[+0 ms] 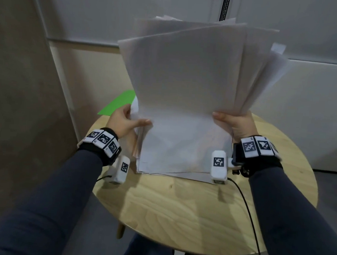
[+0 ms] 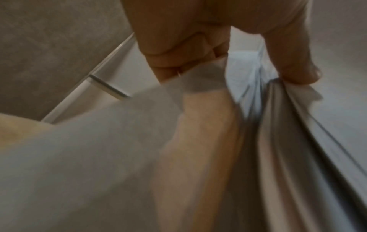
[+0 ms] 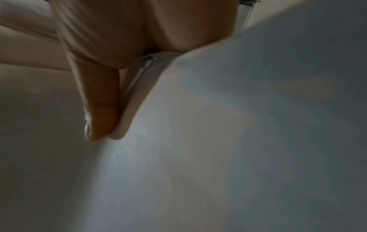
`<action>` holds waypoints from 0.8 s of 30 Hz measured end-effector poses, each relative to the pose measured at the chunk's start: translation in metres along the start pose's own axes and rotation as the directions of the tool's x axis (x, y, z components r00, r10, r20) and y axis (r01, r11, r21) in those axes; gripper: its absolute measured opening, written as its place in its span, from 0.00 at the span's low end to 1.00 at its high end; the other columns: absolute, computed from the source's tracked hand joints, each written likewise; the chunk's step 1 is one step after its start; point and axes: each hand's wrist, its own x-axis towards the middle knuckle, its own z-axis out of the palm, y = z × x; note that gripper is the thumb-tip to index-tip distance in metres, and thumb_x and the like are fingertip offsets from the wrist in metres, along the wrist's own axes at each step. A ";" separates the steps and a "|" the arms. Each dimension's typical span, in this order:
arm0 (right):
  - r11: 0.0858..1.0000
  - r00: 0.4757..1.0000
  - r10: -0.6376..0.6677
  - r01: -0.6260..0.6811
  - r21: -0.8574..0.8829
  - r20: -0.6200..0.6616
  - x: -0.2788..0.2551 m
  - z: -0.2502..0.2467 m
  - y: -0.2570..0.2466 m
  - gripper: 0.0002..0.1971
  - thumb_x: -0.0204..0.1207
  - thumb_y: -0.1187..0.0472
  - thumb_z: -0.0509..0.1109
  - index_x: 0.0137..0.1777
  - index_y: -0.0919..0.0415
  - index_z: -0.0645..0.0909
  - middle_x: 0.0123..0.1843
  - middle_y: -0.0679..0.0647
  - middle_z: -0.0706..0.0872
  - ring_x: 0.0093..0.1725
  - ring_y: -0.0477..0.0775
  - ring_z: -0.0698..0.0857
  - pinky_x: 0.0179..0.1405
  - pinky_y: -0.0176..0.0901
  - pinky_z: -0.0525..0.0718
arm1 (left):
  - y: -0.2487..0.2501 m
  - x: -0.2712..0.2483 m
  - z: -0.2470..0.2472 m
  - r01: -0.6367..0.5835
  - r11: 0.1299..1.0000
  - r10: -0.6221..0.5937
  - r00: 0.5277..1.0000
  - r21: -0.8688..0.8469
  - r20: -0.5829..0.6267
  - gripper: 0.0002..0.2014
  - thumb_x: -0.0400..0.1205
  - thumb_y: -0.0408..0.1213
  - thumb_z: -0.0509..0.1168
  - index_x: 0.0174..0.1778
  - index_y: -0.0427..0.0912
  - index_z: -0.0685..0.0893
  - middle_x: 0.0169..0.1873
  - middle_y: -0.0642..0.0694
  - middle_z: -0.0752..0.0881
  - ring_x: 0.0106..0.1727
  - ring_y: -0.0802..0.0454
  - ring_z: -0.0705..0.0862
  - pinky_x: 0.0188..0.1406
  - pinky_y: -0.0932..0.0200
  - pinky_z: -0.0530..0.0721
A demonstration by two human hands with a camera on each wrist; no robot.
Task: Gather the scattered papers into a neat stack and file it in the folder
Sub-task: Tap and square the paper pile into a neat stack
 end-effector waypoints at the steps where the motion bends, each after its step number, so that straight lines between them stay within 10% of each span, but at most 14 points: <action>1: 1.000 1.000 -0.008 0.008 -0.006 0.005 0.001 0.000 0.000 0.23 0.42 0.68 0.81 0.42 0.62 0.86 0.33 0.49 0.92 0.36 0.48 0.91 0.36 0.39 0.88 | 0.002 -0.001 -0.004 0.012 1.000 -0.012 1.000 0.009 0.029 0.25 0.63 0.44 0.81 0.51 0.41 0.81 0.43 0.49 0.87 0.41 0.62 0.85 0.49 0.61 0.81; 5: 0.995 0.999 -0.024 0.028 -0.094 0.044 0.004 -0.001 -0.003 0.16 0.53 0.75 0.79 0.41 0.61 0.88 0.37 0.53 0.93 0.40 0.56 0.91 0.47 0.52 0.90 | 0.021 0.000 -0.008 0.064 0.991 -0.040 0.980 -0.119 0.196 0.14 0.71 0.27 0.73 0.50 0.45 0.84 0.32 0.60 0.92 0.36 0.69 0.89 0.40 0.76 0.84; 12: 0.989 0.998 0.046 -0.039 -0.145 0.048 0.000 -0.008 -0.003 0.16 0.59 0.69 0.80 0.48 0.64 0.86 0.47 0.62 0.90 0.47 0.62 0.90 0.48 0.53 0.88 | 0.016 -0.004 0.001 0.155 0.829 -0.012 0.966 -0.538 0.259 0.18 0.45 0.20 0.77 0.29 0.41 0.93 0.28 0.48 0.92 0.31 0.57 0.91 0.33 0.67 0.88; 17: 0.990 0.995 0.086 -0.079 -0.115 0.052 0.001 -0.008 -0.005 0.12 0.63 0.71 0.76 0.46 0.63 0.86 0.41 0.57 0.92 0.41 0.59 0.90 0.44 0.50 0.89 | -0.004 -0.012 0.026 0.244 0.869 -0.061 0.916 -0.431 0.397 0.35 0.39 0.47 0.86 0.42 0.38 0.91 0.37 0.50 0.94 0.41 0.58 0.92 0.43 0.68 0.88; 24: 0.988 0.996 0.082 -0.086 -0.126 -0.039 0.004 -0.010 -0.002 0.18 0.57 0.70 0.82 0.49 0.69 0.87 0.44 0.62 0.92 0.44 0.64 0.91 0.49 0.58 0.89 | 0.028 0.011 0.014 0.003 0.863 0.066 0.991 -0.505 0.119 0.21 0.45 0.36 0.80 0.36 0.48 0.92 0.31 0.55 0.93 0.34 0.61 0.91 0.33 0.65 0.88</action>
